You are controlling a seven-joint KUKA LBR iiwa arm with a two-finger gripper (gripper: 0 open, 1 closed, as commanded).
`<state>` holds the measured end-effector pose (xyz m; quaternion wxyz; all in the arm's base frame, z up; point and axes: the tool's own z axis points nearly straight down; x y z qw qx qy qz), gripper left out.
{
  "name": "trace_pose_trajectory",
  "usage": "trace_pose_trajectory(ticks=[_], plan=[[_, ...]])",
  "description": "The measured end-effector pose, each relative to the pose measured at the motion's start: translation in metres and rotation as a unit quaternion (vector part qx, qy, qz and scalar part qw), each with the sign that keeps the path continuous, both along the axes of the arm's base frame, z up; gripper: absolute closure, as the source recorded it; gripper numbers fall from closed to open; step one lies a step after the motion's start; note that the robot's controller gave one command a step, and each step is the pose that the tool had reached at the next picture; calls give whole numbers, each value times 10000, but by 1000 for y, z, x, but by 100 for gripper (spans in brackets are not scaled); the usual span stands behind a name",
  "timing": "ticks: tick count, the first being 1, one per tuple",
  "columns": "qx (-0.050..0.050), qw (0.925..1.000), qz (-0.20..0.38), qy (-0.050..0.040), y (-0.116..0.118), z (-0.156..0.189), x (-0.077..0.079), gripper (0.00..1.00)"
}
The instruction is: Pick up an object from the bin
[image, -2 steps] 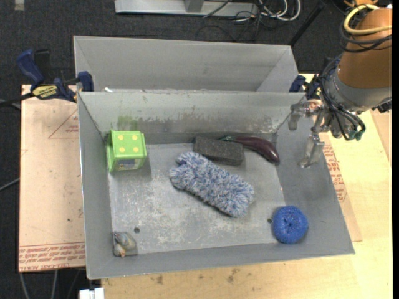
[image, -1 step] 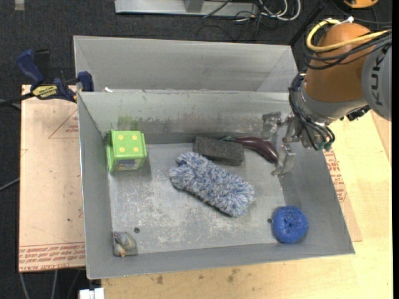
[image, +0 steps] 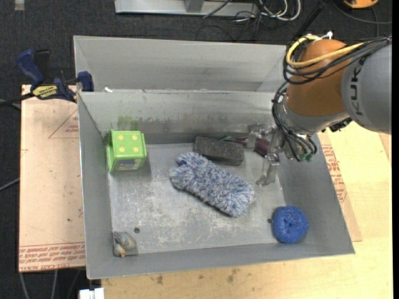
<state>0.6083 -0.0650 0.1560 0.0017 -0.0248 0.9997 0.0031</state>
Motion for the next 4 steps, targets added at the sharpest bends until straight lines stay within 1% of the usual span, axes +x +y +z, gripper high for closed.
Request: trace_pose_trajectory(ticks=[1, 2, 3, 4], plan=[[-47, 10000, -73, 12, 1, -23, 3, 0], [-25, 9999, -97, -14, 42, -68, -3, 0], [-34, 9998, 196, -13, 63, -82, 12, 100], [-35, 9998, 199, -13, 63, -82, 12, 100]])
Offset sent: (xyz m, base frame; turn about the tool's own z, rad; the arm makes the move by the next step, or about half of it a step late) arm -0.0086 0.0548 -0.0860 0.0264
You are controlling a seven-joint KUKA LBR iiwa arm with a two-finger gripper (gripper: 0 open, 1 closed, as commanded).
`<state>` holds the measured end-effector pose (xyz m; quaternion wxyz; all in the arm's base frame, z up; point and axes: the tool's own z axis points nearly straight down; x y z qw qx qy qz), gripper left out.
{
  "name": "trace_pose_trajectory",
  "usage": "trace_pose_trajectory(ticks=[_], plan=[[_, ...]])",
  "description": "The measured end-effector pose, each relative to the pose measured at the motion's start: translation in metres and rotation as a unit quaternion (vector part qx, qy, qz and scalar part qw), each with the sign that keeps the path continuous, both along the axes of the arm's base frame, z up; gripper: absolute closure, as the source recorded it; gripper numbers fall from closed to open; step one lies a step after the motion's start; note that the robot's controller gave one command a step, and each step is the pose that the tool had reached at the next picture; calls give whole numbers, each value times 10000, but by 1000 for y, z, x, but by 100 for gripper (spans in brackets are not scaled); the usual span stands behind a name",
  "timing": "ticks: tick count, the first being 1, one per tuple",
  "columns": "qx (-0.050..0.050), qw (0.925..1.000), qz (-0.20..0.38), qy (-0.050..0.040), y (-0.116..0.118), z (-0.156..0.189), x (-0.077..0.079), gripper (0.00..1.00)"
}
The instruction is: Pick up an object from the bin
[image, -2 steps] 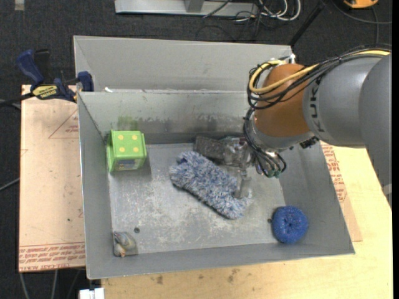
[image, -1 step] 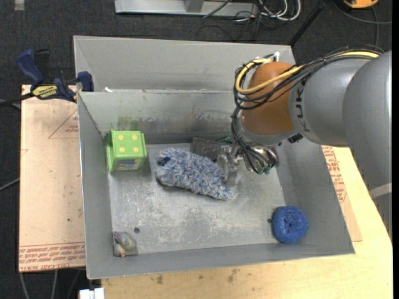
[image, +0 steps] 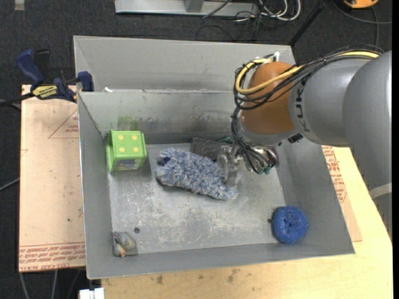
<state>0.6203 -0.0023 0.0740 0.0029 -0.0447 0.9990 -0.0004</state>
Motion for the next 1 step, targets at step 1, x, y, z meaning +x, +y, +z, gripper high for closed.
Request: trace_pose_trajectory(ticks=[1], plan=[[5, 10000, -61, -27, -1, 177, 3, 100]])
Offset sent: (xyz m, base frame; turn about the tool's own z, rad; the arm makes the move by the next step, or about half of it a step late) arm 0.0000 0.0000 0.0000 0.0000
